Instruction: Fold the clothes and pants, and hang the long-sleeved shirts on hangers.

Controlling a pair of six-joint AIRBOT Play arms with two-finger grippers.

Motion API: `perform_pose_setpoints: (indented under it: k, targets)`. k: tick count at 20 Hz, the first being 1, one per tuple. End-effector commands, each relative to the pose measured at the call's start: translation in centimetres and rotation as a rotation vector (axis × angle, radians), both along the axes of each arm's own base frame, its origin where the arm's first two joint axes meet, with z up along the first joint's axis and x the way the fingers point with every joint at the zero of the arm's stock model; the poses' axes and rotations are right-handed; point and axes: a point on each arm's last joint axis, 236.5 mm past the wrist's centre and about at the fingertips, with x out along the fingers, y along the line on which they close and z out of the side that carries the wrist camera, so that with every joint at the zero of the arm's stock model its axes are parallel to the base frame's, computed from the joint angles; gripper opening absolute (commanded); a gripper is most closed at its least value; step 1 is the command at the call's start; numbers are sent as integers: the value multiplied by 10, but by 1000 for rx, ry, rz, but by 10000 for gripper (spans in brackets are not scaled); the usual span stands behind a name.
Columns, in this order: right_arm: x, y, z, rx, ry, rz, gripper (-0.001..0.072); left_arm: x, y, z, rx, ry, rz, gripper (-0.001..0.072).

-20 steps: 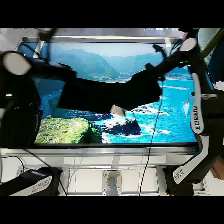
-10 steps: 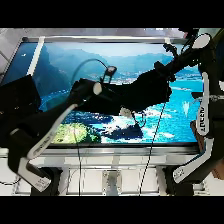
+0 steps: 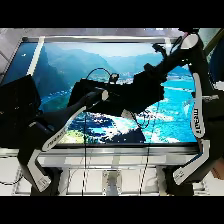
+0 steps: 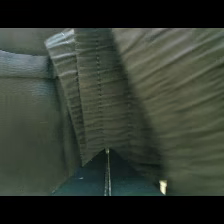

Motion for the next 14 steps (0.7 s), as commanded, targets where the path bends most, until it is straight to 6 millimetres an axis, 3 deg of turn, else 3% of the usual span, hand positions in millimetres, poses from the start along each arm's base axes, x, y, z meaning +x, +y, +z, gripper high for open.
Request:
perform_pose_setpoints:
  k: [1,4,6,7,11,13,14]
  targets:
    - [23,33,-2,-24,-104,-59,26,-11,37,34,95,16,-59,7]
    - [33,74,-6,-23,-172,-75,25,-20,128,86,310,15,-51,7]
    - [35,108,-13,-14,-201,-80,25,-26,195,132,426,-17,20,6]
    - [38,129,-17,1,-224,-81,25,-29,219,155,443,-42,63,7]
    - [60,228,-32,129,-416,-90,26,-41,286,238,401,-180,234,7]
    - [74,278,-20,223,-610,-90,28,-53,310,263,388,-214,294,6]
    - [78,299,-11,269,-698,-96,134,-59,320,270,386,-221,319,7]
